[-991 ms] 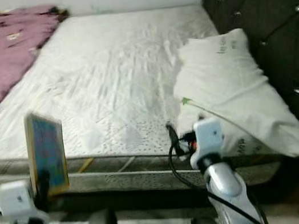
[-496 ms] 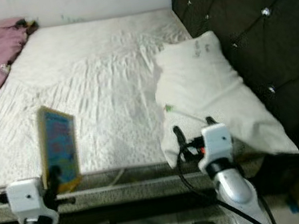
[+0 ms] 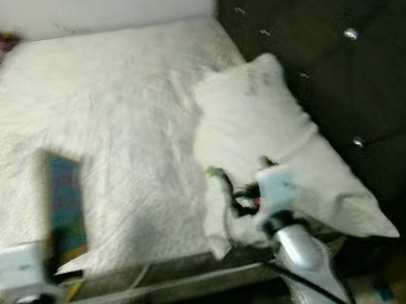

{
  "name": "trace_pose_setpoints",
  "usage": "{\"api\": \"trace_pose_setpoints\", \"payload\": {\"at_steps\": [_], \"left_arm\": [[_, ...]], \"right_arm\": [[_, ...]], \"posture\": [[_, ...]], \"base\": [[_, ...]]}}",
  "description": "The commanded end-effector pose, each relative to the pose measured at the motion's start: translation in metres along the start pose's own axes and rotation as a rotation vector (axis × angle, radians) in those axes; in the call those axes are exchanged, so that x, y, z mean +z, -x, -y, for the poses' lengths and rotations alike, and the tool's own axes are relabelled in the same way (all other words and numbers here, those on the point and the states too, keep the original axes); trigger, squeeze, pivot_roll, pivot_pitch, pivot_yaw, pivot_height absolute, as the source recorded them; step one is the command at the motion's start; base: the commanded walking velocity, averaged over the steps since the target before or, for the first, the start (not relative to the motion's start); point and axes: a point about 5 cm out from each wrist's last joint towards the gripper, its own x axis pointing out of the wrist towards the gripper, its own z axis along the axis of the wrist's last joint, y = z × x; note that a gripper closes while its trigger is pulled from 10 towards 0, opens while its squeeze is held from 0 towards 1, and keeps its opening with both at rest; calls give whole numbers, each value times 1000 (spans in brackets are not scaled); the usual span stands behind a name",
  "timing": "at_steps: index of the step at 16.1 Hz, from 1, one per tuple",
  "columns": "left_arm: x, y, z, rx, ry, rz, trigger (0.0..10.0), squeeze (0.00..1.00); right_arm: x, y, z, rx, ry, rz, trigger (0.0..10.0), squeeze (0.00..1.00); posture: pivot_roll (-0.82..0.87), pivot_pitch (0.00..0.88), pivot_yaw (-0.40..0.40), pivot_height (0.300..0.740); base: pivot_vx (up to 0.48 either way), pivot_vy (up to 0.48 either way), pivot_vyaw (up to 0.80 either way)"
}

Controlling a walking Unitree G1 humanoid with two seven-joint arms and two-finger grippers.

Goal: Clean up the room

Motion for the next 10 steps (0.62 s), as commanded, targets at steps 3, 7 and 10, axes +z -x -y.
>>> {"api": "trace_pose_setpoints", "payload": {"at_steps": [3,7,10], "left_arm": [[8,-6,11,-25,18,39,10000,0],[8,-20,3,28,45,32,10000,0],[12,-29,0,63,59,48,10000,0]], "right_arm": [[-8,8,14,-38,20,-38,10000,0],[-8,8,16,-36,0,-37,10000,0],[-6,9,15,-16,8,-30,10000,0]], "posture": [[21,52,-7,587],[18,54,-14,587],[10,58,-19,587]], "base": [[0,0,0],[0,0,0],[0,0,0]]}}
